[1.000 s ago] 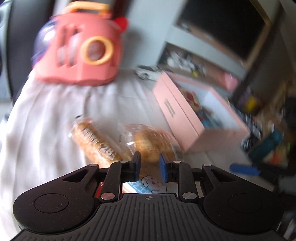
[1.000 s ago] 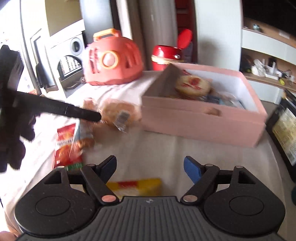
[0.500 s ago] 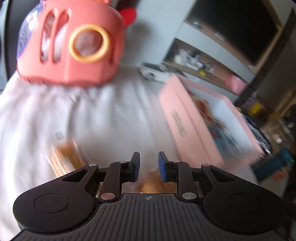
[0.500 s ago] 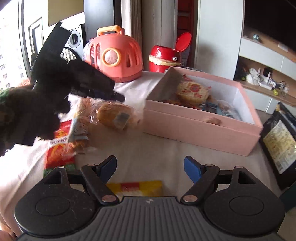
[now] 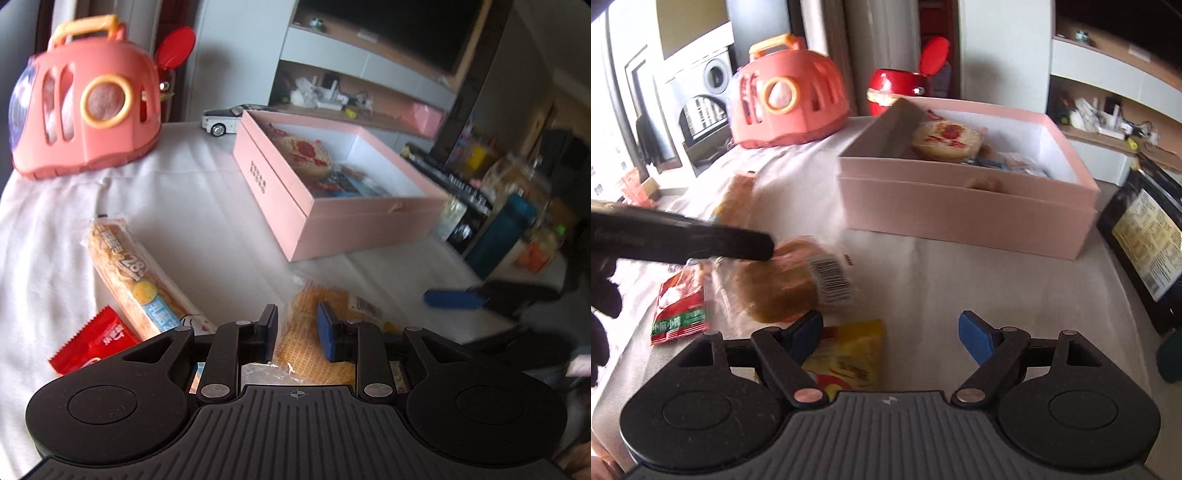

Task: Organize snacks
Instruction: 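Grasp the wrapped bread bun with the left tool and lift it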

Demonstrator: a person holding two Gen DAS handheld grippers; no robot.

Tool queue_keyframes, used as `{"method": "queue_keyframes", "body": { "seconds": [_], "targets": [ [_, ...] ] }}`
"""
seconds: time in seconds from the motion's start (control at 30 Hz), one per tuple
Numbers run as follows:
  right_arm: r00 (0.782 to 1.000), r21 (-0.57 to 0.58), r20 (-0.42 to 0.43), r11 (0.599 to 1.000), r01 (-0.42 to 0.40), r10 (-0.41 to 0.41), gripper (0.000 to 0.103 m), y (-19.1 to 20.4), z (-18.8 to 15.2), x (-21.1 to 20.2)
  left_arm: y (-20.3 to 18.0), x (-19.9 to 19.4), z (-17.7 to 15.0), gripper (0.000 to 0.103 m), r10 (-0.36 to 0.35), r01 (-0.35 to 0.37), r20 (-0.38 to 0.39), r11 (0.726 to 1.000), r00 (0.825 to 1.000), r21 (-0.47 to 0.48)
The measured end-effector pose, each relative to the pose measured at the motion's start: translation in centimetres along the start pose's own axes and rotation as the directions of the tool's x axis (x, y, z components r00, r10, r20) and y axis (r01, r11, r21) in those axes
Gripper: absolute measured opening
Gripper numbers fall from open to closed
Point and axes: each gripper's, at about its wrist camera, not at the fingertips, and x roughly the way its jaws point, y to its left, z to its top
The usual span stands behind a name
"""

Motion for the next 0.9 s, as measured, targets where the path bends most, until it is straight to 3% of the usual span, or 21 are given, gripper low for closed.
{"method": "queue_keyframes", "body": {
  "seconds": [0.07, 0.17, 0.47, 0.67, 0.8, 0.87, 0.9],
  "targets": [
    [0.999, 0.033, 0.042, 0.999, -0.032, 0.03, 0.081, -0.5, 0.1, -1.2, -0.4, 0.0, -0.2, 0.028, 0.008, -0.008, -0.013, 1.0, 1.0, 0.001],
    [0.994, 0.059, 0.107, 0.998, -0.021, 0.014, 0.081, -0.7, 0.4, -2.2, -1.2, 0.2, -0.2, 0.029, 0.019, -0.019, -0.019, 1.0, 1.0, 0.005],
    [0.999, 0.058, 0.039, 0.998, 0.028, -0.03, 0.081, -0.5, -0.1, 0.2, -1.7, 0.3, -0.3, 0.029, 0.03, -0.03, -0.011, 0.999, 0.999, 0.019],
    [0.998, 0.061, 0.025, 0.997, 0.052, -0.053, 0.082, -0.7, -0.5, 0.5, -0.6, 0.5, -0.2, 0.055, 0.043, -0.043, -0.018, 0.999, 0.999, -0.007],
    [0.998, 0.056, 0.025, 0.997, 0.057, -0.058, 0.082, -0.6, -0.6, 0.5, 1.4, 1.1, 0.0, 0.056, -0.055, 0.05, -0.044, 0.992, 0.998, -0.113],
    [0.998, 0.05, 0.025, 0.997, 0.059, -0.06, 0.082, -0.5, -0.6, 0.5, 2.4, 1.6, -0.2, 0.055, -0.148, 0.134, -0.062, 0.973, 0.987, -0.188],
    [0.998, 0.048, 0.025, 0.997, 0.06, -0.061, 0.082, -0.5, -0.6, 0.5, 2.4, 1.7, -0.2, 0.054, -0.16, 0.146, -0.061, 0.972, 0.985, -0.186]
  ]
}}
